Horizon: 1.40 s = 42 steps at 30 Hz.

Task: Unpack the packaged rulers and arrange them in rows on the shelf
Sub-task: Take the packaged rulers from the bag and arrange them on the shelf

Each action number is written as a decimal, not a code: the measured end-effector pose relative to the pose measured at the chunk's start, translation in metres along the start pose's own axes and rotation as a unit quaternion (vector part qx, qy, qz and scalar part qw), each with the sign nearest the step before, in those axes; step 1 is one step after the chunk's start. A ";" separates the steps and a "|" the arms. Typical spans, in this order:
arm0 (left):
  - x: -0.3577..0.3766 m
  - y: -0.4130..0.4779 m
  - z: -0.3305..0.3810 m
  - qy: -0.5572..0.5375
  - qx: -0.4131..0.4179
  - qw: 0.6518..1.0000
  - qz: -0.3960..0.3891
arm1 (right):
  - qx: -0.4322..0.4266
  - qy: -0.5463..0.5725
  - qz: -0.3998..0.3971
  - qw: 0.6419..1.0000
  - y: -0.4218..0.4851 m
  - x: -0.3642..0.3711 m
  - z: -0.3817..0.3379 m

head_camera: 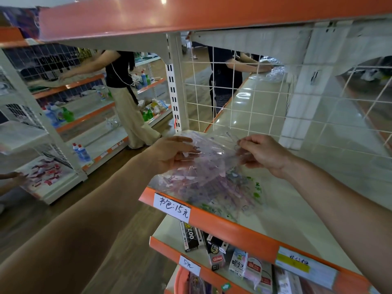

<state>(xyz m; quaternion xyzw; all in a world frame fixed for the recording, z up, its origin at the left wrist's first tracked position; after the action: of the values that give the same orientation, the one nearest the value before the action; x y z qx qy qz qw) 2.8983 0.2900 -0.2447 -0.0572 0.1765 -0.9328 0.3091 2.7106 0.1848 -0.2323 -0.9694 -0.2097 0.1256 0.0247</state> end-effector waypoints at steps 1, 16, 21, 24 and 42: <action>-0.002 0.001 0.002 0.000 0.010 1.000 0.010 | 0.007 0.011 0.011 1.000 0.000 -0.003 0.001; 0.036 -0.015 0.001 -0.063 -0.064 0.995 -0.048 | -0.115 0.097 0.175 0.973 0.001 -0.036 -0.022; 0.071 -0.024 0.012 -0.066 -0.032 0.986 -0.148 | -0.194 -0.022 0.221 0.955 -0.007 -0.048 -0.033; 0.078 -0.018 0.017 0.048 0.048 0.992 -0.109 | -0.234 -0.106 0.208 0.944 -0.015 -0.058 -0.045; 0.209 -0.017 0.013 -0.029 -0.044 0.988 -0.148 | -0.035 -0.080 0.082 0.993 -0.021 -0.156 0.020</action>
<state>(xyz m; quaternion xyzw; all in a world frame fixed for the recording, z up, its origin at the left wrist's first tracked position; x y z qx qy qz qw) 2.7242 0.1743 -0.2268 -0.1229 0.1985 -0.9574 0.1701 2.5597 0.1393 -0.2130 -0.9703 -0.1348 0.1972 -0.0366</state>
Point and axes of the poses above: each hand's wrist, its own y-axis towards the middle knuckle, its own x-axis out of the palm, z = x × y, the point moved 9 cm from there along y, towards the middle knuckle, and after that the axes turned 12 degrees about z, right-handed, at the moved point
